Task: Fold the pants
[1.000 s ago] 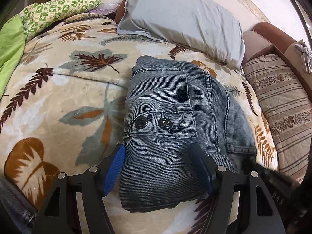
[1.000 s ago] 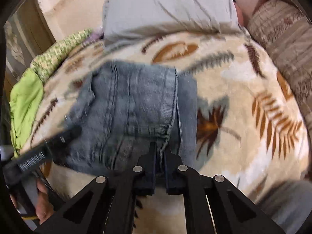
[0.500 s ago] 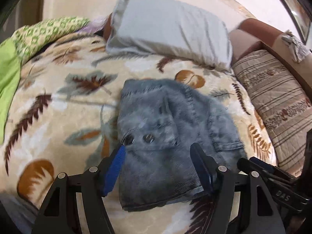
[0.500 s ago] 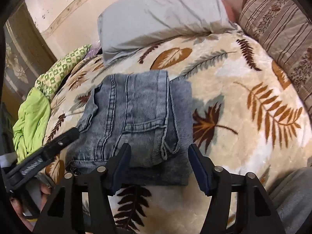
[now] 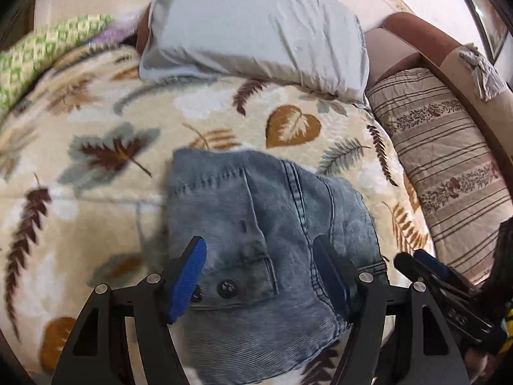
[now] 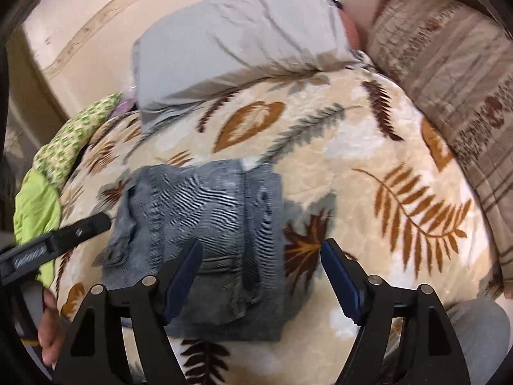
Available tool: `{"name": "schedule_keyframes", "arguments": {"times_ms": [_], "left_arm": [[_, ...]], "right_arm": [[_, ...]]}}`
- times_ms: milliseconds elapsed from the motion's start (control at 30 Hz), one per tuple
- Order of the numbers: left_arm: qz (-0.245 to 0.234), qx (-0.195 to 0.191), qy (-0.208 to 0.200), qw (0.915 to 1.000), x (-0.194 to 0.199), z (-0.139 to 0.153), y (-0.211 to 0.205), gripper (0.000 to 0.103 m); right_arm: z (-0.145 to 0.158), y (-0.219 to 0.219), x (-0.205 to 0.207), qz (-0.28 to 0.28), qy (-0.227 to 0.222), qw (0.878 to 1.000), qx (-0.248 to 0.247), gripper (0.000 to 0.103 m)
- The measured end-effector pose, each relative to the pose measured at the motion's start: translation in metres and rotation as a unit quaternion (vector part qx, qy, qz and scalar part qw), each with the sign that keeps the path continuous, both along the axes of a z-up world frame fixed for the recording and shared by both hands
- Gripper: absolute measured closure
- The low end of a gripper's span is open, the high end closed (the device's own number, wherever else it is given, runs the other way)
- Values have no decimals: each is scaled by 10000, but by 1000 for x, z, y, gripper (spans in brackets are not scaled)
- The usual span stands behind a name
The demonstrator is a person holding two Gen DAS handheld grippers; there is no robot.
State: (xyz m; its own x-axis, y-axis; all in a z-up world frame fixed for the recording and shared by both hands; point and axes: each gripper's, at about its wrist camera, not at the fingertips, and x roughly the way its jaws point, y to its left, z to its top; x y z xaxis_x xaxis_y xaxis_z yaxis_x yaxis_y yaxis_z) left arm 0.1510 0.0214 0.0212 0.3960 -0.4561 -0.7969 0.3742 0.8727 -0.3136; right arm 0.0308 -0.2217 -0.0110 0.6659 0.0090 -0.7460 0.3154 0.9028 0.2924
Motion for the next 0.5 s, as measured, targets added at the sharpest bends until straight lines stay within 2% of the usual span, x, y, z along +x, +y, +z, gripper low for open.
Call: {"name": "schedule_keyframes", "arguments": {"times_ms": [67, 167, 233, 300, 333, 367, 500], "left_arm": [[-152, -123, 103, 9998, -1, -6, 0, 35], [-364, -114, 129, 9992, 1, -7, 0, 36], [-458, -323, -42, 9984, 1, 0, 4, 34], [-392, -187, -251, 9987, -1, 4, 6, 34], [-374, -236, -321, 9985, -1, 6, 7, 34], [-372, -236, -354, 9984, -3, 5, 8, 34], [-201, 129, -581, 9980, -25, 0, 8, 34]], "right_arm": [[-9, -5, 2, -266, 97, 9996, 67, 25], [-13, -4, 5, -530, 170, 9984, 68, 25], [-13, 1, 5, -530, 188, 9984, -33, 25], [-14, 6, 4, -493, 260, 9984, -111, 25], [-14, 8, 1, -469, 247, 9985, -113, 26], [-11, 8, -6, -482, 88, 9988, -73, 25], [-14, 6, -19, -574, 22, 9983, 54, 23]]}}
